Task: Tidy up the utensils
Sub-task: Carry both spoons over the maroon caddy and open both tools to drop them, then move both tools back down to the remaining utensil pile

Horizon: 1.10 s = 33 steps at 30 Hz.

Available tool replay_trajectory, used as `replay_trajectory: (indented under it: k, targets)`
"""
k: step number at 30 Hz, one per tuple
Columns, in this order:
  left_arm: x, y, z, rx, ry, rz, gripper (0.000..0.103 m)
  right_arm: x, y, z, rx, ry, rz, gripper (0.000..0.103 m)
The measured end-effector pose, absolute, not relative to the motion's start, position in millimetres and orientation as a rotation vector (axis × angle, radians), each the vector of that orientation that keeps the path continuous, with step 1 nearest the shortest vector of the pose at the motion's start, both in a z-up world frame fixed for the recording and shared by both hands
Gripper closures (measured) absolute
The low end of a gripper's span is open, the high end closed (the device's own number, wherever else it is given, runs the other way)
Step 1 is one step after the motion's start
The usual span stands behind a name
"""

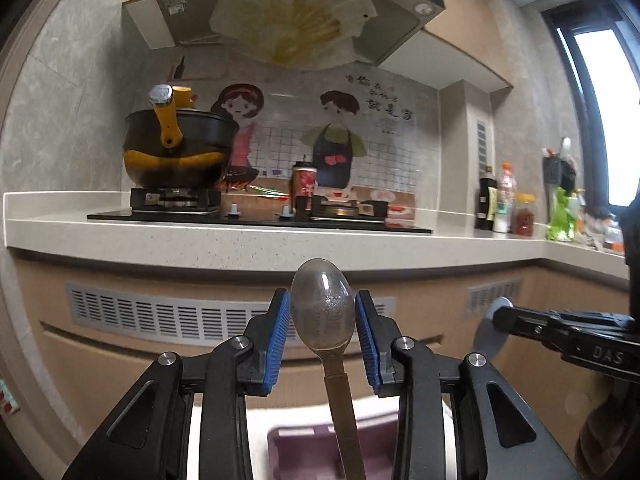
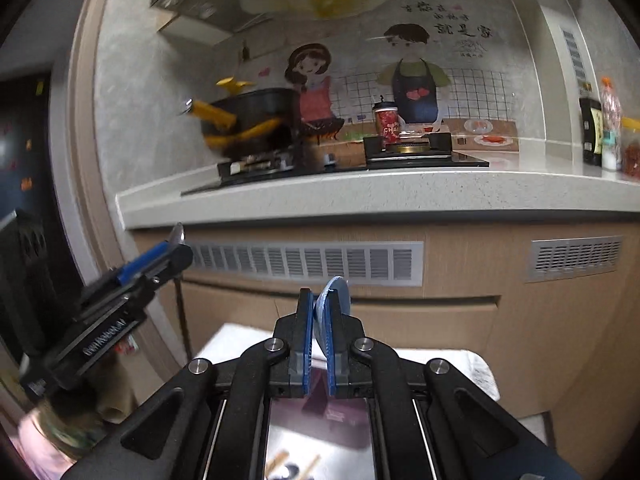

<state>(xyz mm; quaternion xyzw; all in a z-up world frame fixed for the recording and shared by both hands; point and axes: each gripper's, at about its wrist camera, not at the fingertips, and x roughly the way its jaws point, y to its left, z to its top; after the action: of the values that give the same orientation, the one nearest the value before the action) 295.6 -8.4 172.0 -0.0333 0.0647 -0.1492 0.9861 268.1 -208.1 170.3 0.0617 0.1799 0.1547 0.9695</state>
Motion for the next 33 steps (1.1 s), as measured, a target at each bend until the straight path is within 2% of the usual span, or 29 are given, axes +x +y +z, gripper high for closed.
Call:
replay_trajectory:
  k: [10, 11, 14, 15, 26, 33]
  targets:
    - [374, -26, 112, -0.069, 0.274, -0.275, 0.068, 333, -196, 108, 0.165, 0.520, 0.360, 0.098]
    - [379, -27, 103, -0.065, 0.304, -0.282, 0.066, 335, -196, 103, 0.164, 0.532, 0.365, 0.098]
    - [387, -28, 79, -0.064, 0.389, -0.300, 0.044, 336, -199, 94, 0.157, 0.554, 0.346, 0.095]
    - [388, -29, 74, -0.065, 0.403, -0.304, 0.043, 334, -203, 93, 0.153, 0.557, 0.340, 0.095]
    - [365, -24, 64, -0.062, 0.450, -0.305, 0.043, 314, -213, 91, 0.091, 0.581, 0.327, 0.092]
    - [320, 4, 58, -0.077, 0.528, -0.288, 0.043, 279, -206, 68, 0.027, 0.633, 0.302, 0.079]
